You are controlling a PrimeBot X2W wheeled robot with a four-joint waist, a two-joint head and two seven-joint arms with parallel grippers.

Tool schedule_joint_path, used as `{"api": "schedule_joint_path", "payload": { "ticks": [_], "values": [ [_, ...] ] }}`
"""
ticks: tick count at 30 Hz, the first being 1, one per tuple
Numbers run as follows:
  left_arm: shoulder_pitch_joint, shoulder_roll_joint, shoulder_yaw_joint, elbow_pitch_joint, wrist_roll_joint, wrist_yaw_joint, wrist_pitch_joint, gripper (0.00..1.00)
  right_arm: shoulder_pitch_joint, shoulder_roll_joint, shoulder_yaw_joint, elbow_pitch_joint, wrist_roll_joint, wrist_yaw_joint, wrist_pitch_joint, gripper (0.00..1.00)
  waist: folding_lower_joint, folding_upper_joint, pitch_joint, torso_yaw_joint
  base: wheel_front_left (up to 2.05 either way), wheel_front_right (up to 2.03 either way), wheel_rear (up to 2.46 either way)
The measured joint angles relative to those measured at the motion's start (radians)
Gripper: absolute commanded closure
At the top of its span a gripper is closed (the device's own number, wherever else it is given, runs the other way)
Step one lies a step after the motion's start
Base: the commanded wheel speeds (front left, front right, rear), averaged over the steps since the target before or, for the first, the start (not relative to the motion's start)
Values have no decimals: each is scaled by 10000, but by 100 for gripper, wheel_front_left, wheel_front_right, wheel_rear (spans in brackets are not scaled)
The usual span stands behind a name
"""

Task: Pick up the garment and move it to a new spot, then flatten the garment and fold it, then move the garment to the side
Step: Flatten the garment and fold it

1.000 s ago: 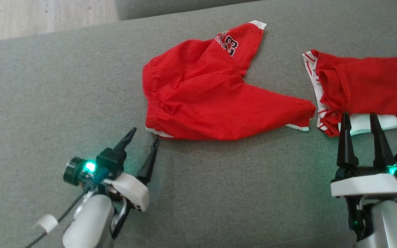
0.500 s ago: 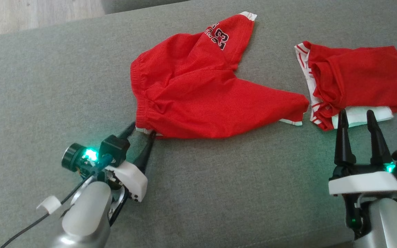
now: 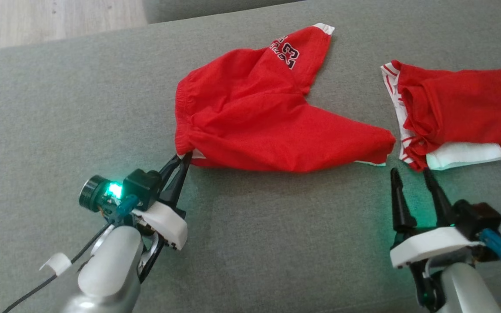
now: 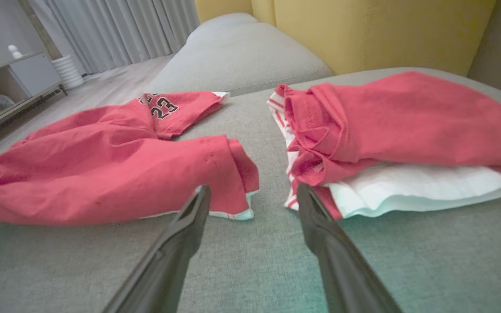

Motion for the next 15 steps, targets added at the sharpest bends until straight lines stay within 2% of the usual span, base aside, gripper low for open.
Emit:
{"api": "schedule_joint_path", "payload": {
  "ticks": [8, 15],
  "values": [
    [20, 13, -58, -454, -8, 151, -82, 100, -86, 0, 188, 752, -251, 0, 412, 0, 0, 0, -14, 167, 0, 0, 0],
    [30, 65, -136, -717, -81, 244, -75, 100, -913, -4, 426, 1730, -1315, 0, 1072, 0, 0, 0, 36, 244, 0, 0, 0]
  ]
}}
